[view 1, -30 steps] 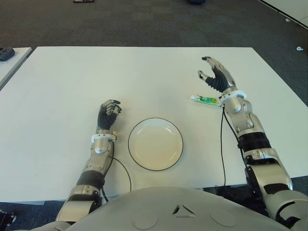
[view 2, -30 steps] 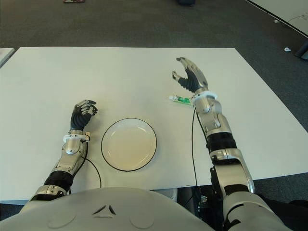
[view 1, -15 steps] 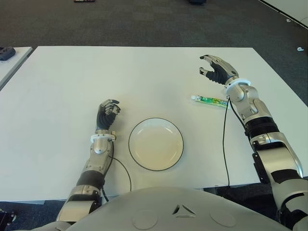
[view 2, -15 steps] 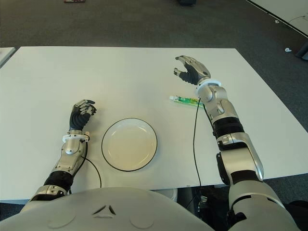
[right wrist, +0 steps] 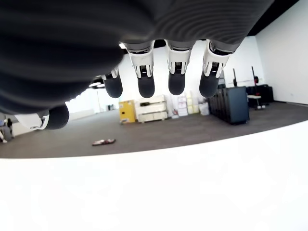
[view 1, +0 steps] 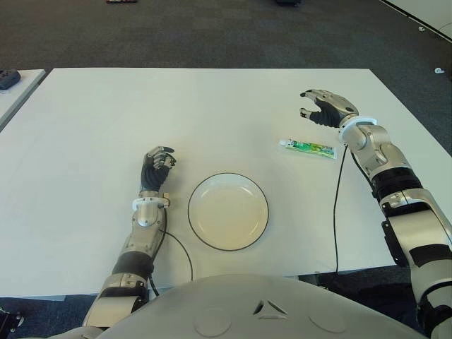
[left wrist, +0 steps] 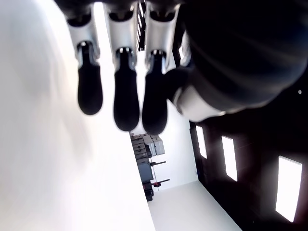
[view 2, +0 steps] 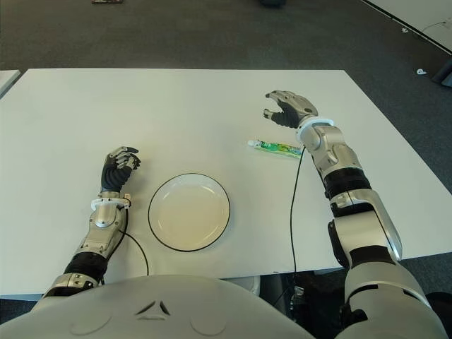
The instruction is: Put the toothpaste on the table into the plate.
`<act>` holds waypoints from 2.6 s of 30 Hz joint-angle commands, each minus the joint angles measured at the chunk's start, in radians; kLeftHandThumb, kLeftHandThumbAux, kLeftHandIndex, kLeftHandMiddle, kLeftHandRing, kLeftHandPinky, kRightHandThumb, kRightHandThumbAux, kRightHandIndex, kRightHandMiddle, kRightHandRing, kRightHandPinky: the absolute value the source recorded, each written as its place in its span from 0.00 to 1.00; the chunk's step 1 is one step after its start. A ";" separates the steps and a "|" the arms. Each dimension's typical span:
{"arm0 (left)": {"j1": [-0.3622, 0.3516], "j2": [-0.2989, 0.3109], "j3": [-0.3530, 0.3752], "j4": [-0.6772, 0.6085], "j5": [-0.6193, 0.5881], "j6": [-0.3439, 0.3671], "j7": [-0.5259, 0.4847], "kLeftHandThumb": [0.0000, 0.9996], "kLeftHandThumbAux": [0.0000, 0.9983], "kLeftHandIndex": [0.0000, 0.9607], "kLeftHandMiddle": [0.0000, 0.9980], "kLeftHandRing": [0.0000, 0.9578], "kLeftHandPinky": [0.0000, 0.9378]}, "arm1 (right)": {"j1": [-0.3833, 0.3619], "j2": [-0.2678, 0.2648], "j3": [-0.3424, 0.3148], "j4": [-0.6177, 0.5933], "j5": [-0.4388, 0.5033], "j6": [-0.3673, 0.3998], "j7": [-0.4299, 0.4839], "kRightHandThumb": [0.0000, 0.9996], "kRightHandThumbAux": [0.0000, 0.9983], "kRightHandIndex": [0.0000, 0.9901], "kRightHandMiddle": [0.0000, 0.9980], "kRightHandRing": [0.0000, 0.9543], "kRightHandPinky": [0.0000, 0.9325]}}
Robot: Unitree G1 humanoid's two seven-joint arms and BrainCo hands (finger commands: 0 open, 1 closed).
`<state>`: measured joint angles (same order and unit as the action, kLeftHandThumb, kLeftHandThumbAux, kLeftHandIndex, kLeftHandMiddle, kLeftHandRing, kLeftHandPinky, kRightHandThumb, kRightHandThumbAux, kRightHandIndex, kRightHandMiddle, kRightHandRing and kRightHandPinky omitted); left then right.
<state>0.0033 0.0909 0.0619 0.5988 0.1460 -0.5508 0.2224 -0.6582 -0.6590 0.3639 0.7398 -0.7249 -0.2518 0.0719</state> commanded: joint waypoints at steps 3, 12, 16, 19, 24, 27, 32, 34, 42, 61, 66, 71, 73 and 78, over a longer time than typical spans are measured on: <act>0.014 -0.003 0.006 0.010 -0.006 0.015 0.004 0.70 0.72 0.45 0.59 0.60 0.58 | -0.024 -0.021 0.056 0.110 -0.043 -0.051 -0.020 0.58 0.16 0.00 0.00 0.00 0.00; 0.021 -0.003 0.009 -0.003 -0.015 0.027 -0.002 0.70 0.72 0.45 0.59 0.60 0.58 | -0.044 -0.018 0.134 0.266 -0.096 -0.105 -0.094 0.54 0.14 0.00 0.00 0.00 0.00; 0.024 -0.002 0.009 -0.010 -0.014 0.038 -0.002 0.70 0.72 0.45 0.59 0.60 0.58 | -0.038 -0.024 0.156 0.272 -0.103 -0.118 -0.090 0.53 0.13 0.00 0.00 0.00 0.00; 0.024 -0.002 0.010 -0.013 -0.015 0.041 -0.003 0.70 0.72 0.45 0.59 0.60 0.58 | -0.024 -0.031 0.162 0.256 -0.103 -0.125 -0.084 0.53 0.13 0.00 0.00 0.00 0.00; 0.025 -0.003 0.011 -0.014 -0.016 0.041 -0.001 0.70 0.72 0.45 0.59 0.61 0.59 | 0.004 -0.036 0.173 0.239 -0.100 -0.137 -0.075 0.52 0.12 0.00 0.00 0.00 0.00; 0.025 -0.003 0.011 -0.013 -0.016 0.040 0.000 0.70 0.72 0.45 0.59 0.61 0.59 | 0.011 -0.025 0.183 0.258 -0.104 -0.137 -0.086 0.52 0.12 0.00 0.00 0.00 0.00; 0.023 -0.001 0.013 -0.004 -0.017 0.034 0.000 0.70 0.72 0.45 0.60 0.62 0.59 | 0.005 0.035 0.222 0.379 -0.123 -0.134 -0.135 0.52 0.13 0.00 0.00 0.00 0.00; 0.022 -0.001 0.014 -0.001 -0.018 0.031 -0.001 0.70 0.72 0.45 0.61 0.62 0.59 | -0.001 0.049 0.232 0.409 -0.123 -0.139 -0.142 0.52 0.14 0.00 0.00 0.00 0.00; 0.027 0.003 0.019 -0.002 -0.015 0.021 0.005 0.70 0.72 0.45 0.61 0.62 0.58 | -0.023 0.101 0.267 0.500 -0.129 -0.136 -0.162 0.52 0.16 0.00 0.00 0.00 0.00; 0.042 0.012 0.033 -0.016 -0.002 -0.008 0.013 0.70 0.72 0.45 0.62 0.64 0.62 | -0.031 0.173 0.274 0.599 -0.100 -0.048 -0.190 0.50 0.20 0.00 0.00 0.00 0.00; 0.049 0.014 0.033 -0.027 0.010 -0.005 0.019 0.70 0.72 0.45 0.62 0.64 0.61 | -0.030 0.188 0.268 0.606 -0.089 -0.039 -0.194 0.50 0.23 0.00 0.00 0.00 0.00; 0.050 0.010 0.036 -0.032 0.006 -0.001 0.018 0.70 0.72 0.45 0.62 0.63 0.60 | -0.034 0.200 0.267 0.613 -0.086 -0.027 -0.189 0.49 0.25 0.00 0.00 0.00 0.00; 0.051 0.009 0.037 -0.035 0.004 0.002 0.017 0.70 0.72 0.45 0.62 0.63 0.61 | -0.035 0.203 0.268 0.616 -0.086 -0.021 -0.187 0.48 0.25 0.00 0.00 0.00 0.00; 0.051 0.008 0.039 -0.037 0.000 -0.002 0.016 0.70 0.72 0.45 0.62 0.63 0.62 | -0.036 0.207 0.265 0.620 -0.081 -0.015 -0.185 0.46 0.29 0.00 0.00 0.00 0.00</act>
<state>0.0462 0.1006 0.0998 0.5588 0.1466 -0.5541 0.2282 -0.7272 -0.4917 0.6144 1.3385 -0.8000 -0.2784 -0.1511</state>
